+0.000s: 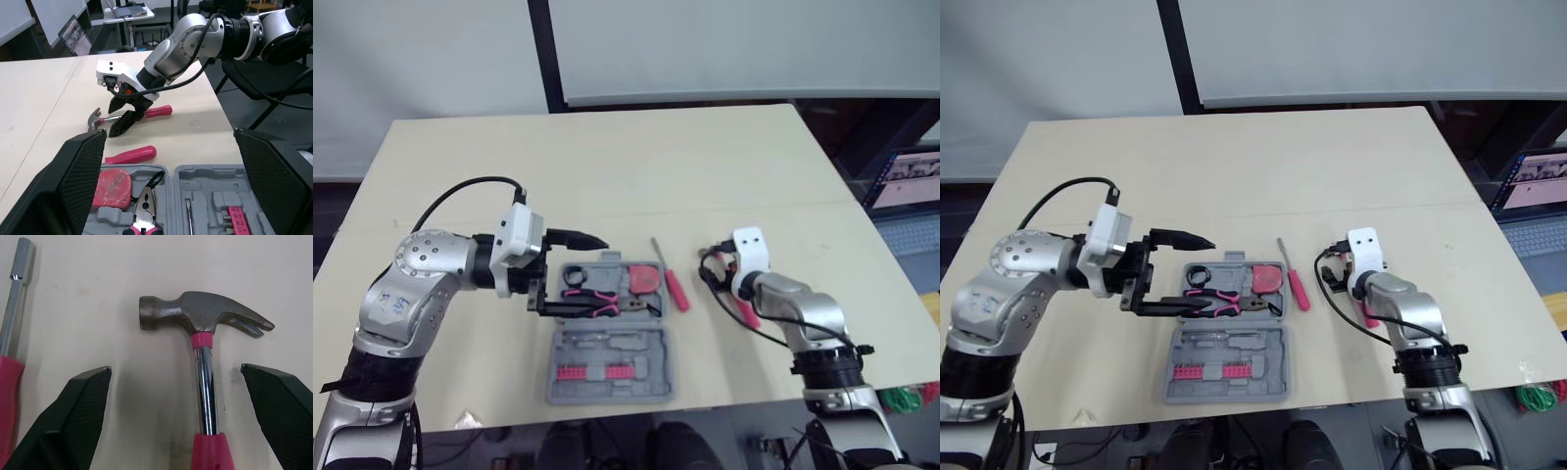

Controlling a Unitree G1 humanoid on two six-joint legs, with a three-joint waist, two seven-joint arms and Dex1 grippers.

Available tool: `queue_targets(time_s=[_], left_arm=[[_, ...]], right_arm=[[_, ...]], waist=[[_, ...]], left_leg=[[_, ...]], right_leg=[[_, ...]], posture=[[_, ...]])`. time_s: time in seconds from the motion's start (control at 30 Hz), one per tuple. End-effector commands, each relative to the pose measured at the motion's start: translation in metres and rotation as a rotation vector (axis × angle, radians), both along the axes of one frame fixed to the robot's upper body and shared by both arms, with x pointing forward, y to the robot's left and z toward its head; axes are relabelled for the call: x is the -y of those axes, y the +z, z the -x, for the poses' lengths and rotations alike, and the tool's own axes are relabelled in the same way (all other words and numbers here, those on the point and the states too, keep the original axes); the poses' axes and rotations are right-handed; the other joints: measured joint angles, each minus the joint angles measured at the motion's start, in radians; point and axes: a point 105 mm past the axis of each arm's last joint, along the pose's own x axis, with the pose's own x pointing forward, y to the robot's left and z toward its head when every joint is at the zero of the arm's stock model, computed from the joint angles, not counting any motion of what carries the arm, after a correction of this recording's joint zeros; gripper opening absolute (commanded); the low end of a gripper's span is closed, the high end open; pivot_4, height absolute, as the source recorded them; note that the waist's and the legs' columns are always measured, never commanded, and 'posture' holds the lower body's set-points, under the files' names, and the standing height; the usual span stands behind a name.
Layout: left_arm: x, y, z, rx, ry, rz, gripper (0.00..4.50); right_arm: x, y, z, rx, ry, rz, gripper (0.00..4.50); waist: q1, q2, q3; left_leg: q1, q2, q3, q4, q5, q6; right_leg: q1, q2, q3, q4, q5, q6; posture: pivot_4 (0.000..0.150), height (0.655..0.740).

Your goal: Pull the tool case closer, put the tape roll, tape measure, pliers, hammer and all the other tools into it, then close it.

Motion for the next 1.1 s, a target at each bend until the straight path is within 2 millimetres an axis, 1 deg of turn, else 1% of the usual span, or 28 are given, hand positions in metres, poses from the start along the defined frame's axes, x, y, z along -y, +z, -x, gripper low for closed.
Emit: queue_targets(time_s=[0.03, 0.1, 0.4, 0.5, 0.53, 0.6, 0.67, 0.73, 0.83, 0.97, 1.0, 1.1], left_arm=[[0.002, 0.006, -0.001, 0.038, -0.003, 0.007, 4.50], [0.003, 0.006, -0.001, 0.039, -0.005, 0.007, 4.50], [0.004, 0.006, -0.001, 0.049, -0.016, 0.000, 4.50], [0.005, 0.007, -0.001, 0.051, -0.017, 0.000, 4.50], [0.005, 0.007, 0.000, 0.052, -0.019, 0.000, 4.50], [0.005, 0.007, 0.000, 0.053, -0.023, -0.001, 4.50], [0.006, 0.007, 0.000, 0.054, -0.027, -0.002, 4.50], [0.006, 0.006, 0.002, 0.050, -0.034, -0.003, 4.50], [0.008, 0.005, 0.007, 0.041, -0.055, -0.006, 4.50], [0.014, -0.002, 0.021, 0.014, -0.121, -0.018, 4.50], [0.014, -0.004, 0.023, 0.012, -0.128, -0.023, 4.50], [0.010, -0.017, 0.029, 0.008, -0.167, -0.078, 4.50]], right_arm=[[0.001, 0.010, -0.010, 0.060, 0.004, 0.012, 3.17], [0.002, 0.008, -0.012, 0.056, -0.003, 0.016, 2.23], [0.006, 0.002, -0.015, 0.042, -0.039, -0.003, 2.23], [0.006, 0.001, -0.014, 0.045, -0.045, 0.003, 1.44], [0.007, 0.001, -0.014, 0.045, -0.049, 0.005, 0.91], [0.009, 0.001, -0.012, 0.047, -0.058, 0.009, 0.02], [0.010, 0.003, -0.010, 0.052, -0.063, 0.006, 0.02], [0.011, 0.011, -0.003, 0.074, -0.064, -0.007, 0.02], [0.010, 0.021, 0.012, 0.082, -0.062, -0.026, 0.02], [0.005, 0.021, 0.056, 0.055, -0.053, -0.040, 0.02], [0.004, 0.021, 0.063, 0.052, -0.052, -0.039, 0.02], [-0.003, 0.011, 0.092, 0.032, -0.050, -0.024, 0.02]], waist=[[0.000, 0.000, 0.000], [0.000, 0.000, 0.000], [-0.001, 0.000, 0.000], [0.000, 0.000, 0.000], [-0.001, 0.000, 0.000], [0.000, 0.000, 0.000], [0.000, 0.000, 0.000], [0.001, 0.000, 0.000], [0.005, 0.000, 0.000], [0.005, 0.000, 0.000], [0.005, 0.000, 0.000], [0.001, 0.001, 0.000]], left_leg=[[0.000, 0.000, 0.000, 0.000, 0.000, 0.000], [0.000, 0.000, 0.000, 0.000, 0.000, 0.000], [0.000, 0.000, 0.001, 0.001, 0.000, 0.000], [0.000, 0.000, 0.001, 0.001, 0.000, 0.000], [0.000, 0.000, 0.001, 0.001, 0.000, 0.000], [0.000, 0.000, 0.001, 0.000, 0.000, 0.000], [0.000, 0.000, 0.001, 0.000, 0.000, 0.000], [0.000, 0.000, 0.001, 0.000, 0.000, 0.000], [-0.001, 0.000, 0.000, 0.000, 0.000, 0.000], [-0.002, 0.000, 0.001, -0.001, 0.000, 0.000], [-0.003, 0.000, 0.001, -0.002, 0.000, 0.000], [-0.002, 0.000, 0.001, -0.003, 0.001, -0.001]], right_leg=[[0.000, 0.000, 0.000, 0.000, 0.000, 0.000], [0.000, 0.000, 0.000, 0.000, 0.000, 0.000], [0.000, 0.000, 0.001, 0.001, 0.000, 0.000], [0.000, 0.000, 0.001, 0.001, 0.000, 0.000], [0.000, 0.000, 0.001, 0.001, 0.000, 0.000], [0.000, 0.000, 0.001, 0.001, 0.000, 0.000], [0.000, 0.000, 0.001, 0.001, 0.000, 0.000], [0.000, 0.000, 0.001, 0.001, 0.000, 0.000], [-0.001, 0.000, 0.001, 0.000, 0.000, 0.000], [-0.002, 0.000, 0.001, 0.000, 0.000, 0.000], [-0.003, 0.000, 0.001, 0.000, 0.000, 0.000], [-0.004, 0.001, 0.002, 0.000, 0.000, 0.000]], posture=[[0.150, 0.7400], [0.150, 0.7400], [0.150, 0.7400], [0.150, 0.7400], [0.150, 0.7400], [0.150, 0.7400], [0.150, 0.7400], [0.150, 0.7400], [0.150, 0.7400], [0.150, 0.7400], [0.150, 0.7400], [0.150, 0.7400]])
